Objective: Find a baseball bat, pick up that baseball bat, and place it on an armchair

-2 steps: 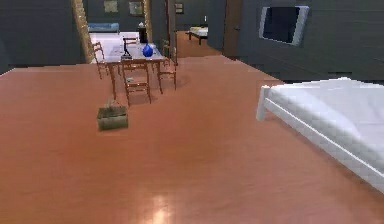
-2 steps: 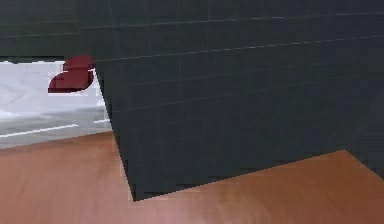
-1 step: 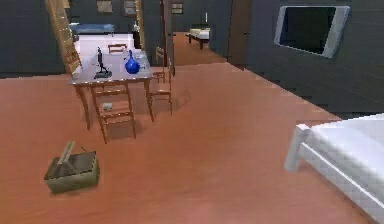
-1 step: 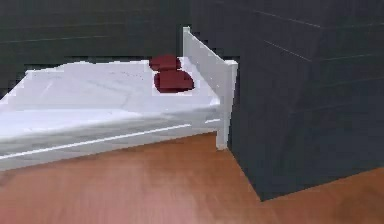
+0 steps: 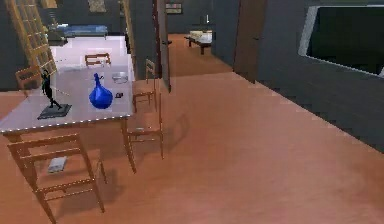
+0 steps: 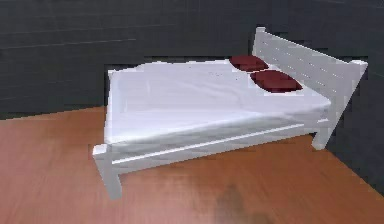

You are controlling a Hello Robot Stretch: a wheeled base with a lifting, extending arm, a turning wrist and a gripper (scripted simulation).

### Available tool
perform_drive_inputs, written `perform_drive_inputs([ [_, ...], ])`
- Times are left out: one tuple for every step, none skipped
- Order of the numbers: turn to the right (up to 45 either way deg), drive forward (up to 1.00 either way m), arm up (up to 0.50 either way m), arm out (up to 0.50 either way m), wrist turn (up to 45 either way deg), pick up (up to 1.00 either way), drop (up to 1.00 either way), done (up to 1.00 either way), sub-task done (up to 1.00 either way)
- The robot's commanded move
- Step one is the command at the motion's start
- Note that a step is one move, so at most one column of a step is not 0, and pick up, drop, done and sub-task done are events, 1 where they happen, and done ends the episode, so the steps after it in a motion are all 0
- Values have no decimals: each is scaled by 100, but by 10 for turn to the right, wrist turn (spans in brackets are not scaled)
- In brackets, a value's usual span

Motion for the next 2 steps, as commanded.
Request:
perform_drive_inputs([
  [0,95,0,0,0,0,0,0,0],
  [-450,0,0,0,0,0,0,0,0],
])
